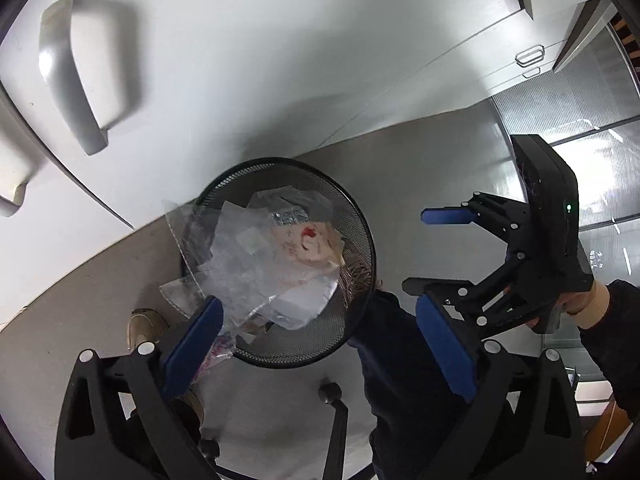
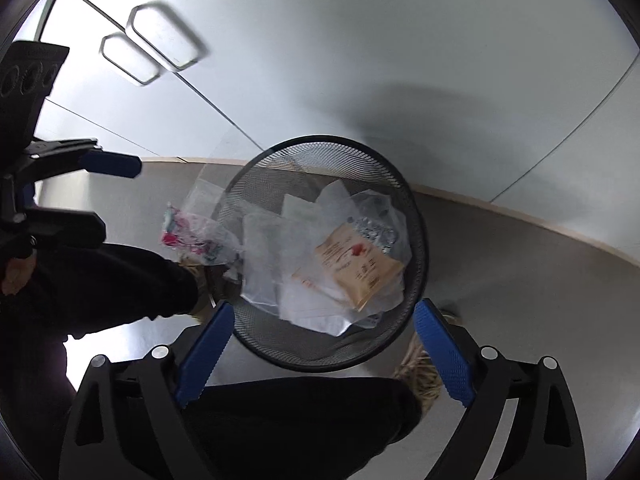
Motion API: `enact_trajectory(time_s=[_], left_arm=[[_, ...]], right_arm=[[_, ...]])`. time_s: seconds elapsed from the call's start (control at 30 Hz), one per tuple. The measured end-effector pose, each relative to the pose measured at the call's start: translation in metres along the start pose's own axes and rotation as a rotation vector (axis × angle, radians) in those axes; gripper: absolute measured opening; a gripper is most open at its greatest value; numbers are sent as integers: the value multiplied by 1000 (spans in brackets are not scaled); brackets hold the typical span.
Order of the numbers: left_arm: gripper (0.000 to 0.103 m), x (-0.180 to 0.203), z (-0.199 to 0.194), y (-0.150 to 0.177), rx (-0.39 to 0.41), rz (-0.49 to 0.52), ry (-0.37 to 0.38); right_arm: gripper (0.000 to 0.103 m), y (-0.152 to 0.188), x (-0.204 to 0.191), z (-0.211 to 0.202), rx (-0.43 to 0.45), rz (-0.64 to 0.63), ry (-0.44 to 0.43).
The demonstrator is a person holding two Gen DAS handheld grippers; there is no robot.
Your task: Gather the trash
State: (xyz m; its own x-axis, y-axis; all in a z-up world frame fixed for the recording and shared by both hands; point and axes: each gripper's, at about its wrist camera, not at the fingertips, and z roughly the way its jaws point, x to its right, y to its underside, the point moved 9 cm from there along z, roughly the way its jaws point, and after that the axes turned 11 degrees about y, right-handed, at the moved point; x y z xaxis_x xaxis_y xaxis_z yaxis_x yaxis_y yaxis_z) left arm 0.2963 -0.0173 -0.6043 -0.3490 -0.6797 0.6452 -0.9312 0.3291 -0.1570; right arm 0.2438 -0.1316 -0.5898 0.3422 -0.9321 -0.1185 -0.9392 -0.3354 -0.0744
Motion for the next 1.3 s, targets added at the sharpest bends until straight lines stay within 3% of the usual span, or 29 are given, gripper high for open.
enact_trajectory(time_s=[0.2,0.3,1.3], left_arm=[[99,0,9,5,-27,11,-63],[99,2,9,8,-35,44,-136],[99,10,-9,3,26,56,-169]], right_arm=[[99,-1,6,-14,20,-5,41],[100,-1,9,-18,30,13,52],[100,9,3,-25,-4,14,74]])
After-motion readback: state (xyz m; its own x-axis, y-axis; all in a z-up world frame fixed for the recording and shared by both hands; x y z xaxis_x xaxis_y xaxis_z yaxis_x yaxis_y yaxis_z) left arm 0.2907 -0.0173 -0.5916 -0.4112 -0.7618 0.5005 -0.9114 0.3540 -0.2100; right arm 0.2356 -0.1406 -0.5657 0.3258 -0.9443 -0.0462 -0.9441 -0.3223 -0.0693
